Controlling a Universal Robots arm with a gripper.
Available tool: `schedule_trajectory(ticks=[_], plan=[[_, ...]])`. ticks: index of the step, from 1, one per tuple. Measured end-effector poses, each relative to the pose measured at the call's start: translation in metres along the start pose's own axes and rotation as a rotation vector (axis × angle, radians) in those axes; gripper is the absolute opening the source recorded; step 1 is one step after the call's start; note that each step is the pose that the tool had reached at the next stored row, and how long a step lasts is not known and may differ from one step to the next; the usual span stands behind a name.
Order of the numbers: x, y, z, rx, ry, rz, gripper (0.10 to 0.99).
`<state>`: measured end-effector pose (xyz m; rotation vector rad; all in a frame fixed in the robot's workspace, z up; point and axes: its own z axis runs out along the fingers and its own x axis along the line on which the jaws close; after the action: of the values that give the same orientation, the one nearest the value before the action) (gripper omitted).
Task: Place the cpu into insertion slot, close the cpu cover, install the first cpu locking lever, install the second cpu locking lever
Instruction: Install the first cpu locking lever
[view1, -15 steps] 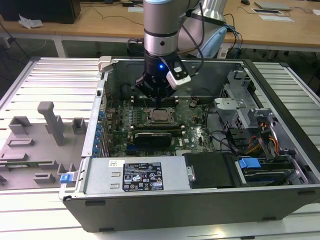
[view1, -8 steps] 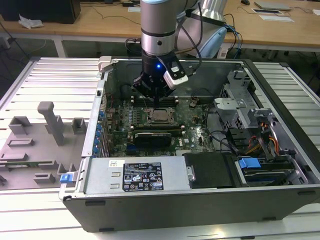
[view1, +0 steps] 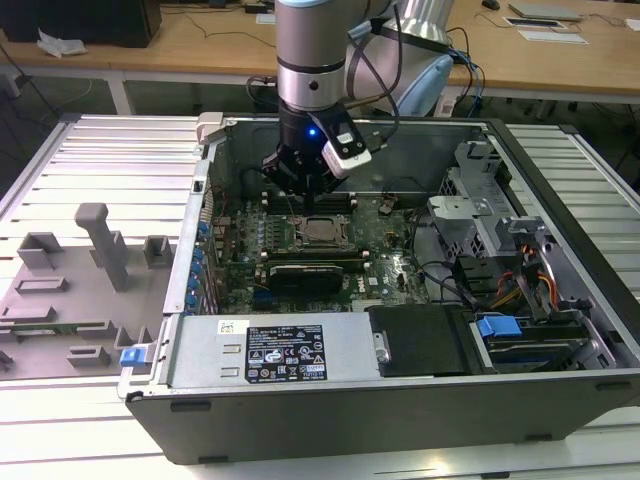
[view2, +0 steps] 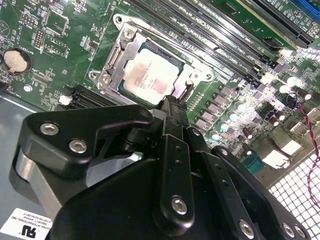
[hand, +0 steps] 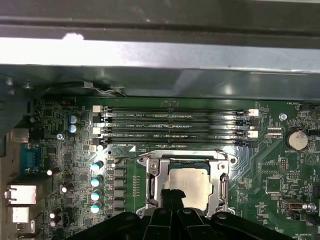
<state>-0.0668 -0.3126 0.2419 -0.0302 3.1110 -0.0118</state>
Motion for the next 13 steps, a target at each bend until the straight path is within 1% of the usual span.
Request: schedule_trajectory(ticks=[3, 8, 10, 13], plan=[[0.0012, 0.0001, 0.0, 0.0, 0.0, 0.0, 0.106], [0.0055, 0.0006, -0.0002, 0.0, 0.0, 0.0, 0.106], [0.0085, 0.0009, -0.0003, 0.0, 0.0, 0.0, 0.106], [0.0153, 0.0016, -0.0005, 0.0, 0.0, 0.0, 0.106]])
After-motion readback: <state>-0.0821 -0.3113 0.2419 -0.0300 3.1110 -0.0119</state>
